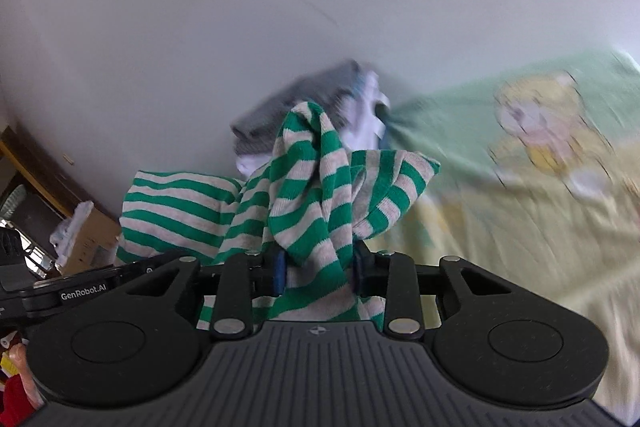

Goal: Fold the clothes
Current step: 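Lift the folded striped shirt with both grippers toward the clothes stack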

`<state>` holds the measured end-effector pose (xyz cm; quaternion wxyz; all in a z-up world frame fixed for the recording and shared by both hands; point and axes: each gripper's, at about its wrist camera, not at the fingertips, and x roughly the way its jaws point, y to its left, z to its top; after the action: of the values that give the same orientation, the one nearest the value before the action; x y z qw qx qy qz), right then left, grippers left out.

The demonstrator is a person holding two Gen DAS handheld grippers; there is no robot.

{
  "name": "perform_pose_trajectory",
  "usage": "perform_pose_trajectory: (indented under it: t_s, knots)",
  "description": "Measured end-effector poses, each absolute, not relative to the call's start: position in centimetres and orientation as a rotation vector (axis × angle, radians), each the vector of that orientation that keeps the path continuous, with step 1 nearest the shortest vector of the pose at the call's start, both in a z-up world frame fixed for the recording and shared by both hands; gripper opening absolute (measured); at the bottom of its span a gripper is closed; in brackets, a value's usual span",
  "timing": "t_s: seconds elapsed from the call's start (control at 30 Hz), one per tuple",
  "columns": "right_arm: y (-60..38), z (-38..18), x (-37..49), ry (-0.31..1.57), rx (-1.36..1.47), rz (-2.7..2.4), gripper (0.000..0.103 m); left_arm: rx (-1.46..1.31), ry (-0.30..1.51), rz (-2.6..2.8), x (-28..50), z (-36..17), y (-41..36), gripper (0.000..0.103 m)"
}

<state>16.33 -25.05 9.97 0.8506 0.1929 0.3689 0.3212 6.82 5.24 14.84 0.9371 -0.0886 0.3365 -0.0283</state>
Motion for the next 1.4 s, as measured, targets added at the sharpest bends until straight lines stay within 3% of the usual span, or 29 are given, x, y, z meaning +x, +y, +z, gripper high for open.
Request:
perform_pose_trajectory:
  t_s: [0.47,0.93,1.03,1.17,1.27,1.33,1.4]
  knots:
    - [-14.5,16.9,28.6,0.689,0.445,0.648,0.033,-0.089,0.580,-0.022,21.1,21.0,13.5,0.035]
    - [-8.6,12.0,39.2,0.694,0.480,0.528,0.033,-0.126,0.636,-0.035,34.2,14.3,17.8,0.036]
    - [-8.3,10.2,40.1,0.710,0.469,0.508,0.033,-0.114,0.655,-0.035,35.6,12.5,18.1,0.040]
    - [-7.7,8.3,40.6,0.704,0.416,0.471,0.034,-0.055,0.665,-0.017,36.8,10.4,18.3,0.060]
    - [-6.6,7.0,40.6,0.696,0.338,0.454,0.045,0.001,0.660,-0.002,37.2,8.8,18.2,0.068]
    - [-6.2,6.5,40.2,0.670,0.296,0.444,0.058,-0.010,0.636,0.000,36.8,8.9,18.5,0.070]
    - [-6.5,6.5,39.9,0.642,0.295,0.439,0.061,-0.022,0.613,0.001,36.4,9.4,18.7,0.070]
